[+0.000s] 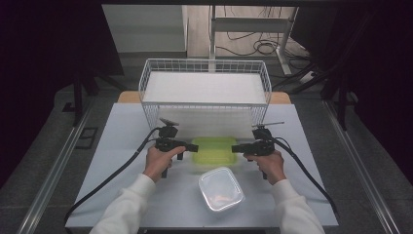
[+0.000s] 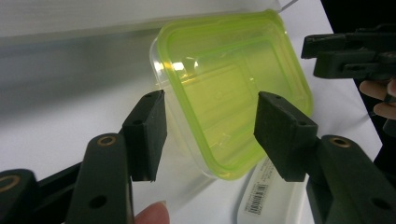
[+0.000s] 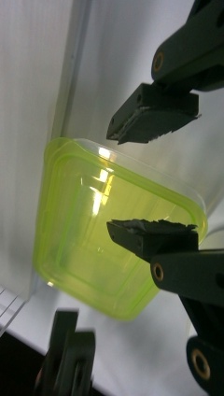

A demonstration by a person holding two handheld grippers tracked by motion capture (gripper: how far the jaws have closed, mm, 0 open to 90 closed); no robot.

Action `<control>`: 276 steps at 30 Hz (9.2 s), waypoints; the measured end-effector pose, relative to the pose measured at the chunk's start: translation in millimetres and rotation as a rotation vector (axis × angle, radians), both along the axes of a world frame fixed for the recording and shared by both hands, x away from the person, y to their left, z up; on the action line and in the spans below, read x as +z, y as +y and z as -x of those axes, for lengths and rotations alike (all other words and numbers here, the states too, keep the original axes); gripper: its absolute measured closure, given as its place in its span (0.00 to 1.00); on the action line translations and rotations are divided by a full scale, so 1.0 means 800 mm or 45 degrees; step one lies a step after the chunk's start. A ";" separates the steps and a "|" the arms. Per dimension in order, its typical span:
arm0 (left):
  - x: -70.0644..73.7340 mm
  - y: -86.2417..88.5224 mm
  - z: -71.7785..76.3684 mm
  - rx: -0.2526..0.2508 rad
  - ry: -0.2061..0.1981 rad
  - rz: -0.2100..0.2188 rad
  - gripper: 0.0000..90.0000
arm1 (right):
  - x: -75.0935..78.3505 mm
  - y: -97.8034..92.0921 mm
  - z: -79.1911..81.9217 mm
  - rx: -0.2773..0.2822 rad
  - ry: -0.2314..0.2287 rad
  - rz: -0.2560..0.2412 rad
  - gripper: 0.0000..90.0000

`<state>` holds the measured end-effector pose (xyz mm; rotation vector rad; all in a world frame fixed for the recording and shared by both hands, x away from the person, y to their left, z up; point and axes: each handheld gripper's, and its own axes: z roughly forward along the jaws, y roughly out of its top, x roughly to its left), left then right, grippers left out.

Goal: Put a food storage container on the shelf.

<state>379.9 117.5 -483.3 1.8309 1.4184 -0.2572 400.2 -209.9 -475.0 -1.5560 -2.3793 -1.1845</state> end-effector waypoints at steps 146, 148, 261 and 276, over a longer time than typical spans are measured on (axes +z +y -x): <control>0.236 0.040 -0.047 -0.014 -0.524 0.172 0.89 | 0.251 0.023 -0.028 0.128 -0.522 -0.190 0.87; 0.237 0.039 -0.053 -0.017 -0.511 0.166 0.89 | 0.251 0.022 -0.034 0.118 -0.501 -0.193 0.87; 0.222 0.056 -0.061 0.000 -0.555 0.140 0.32 | 0.244 -0.006 -0.053 -0.177 -0.469 -0.120 0.35; 0.173 0.091 0.046 -0.060 -0.617 0.011 0.32 | 0.194 -0.038 0.045 0.030 -0.485 0.046 0.31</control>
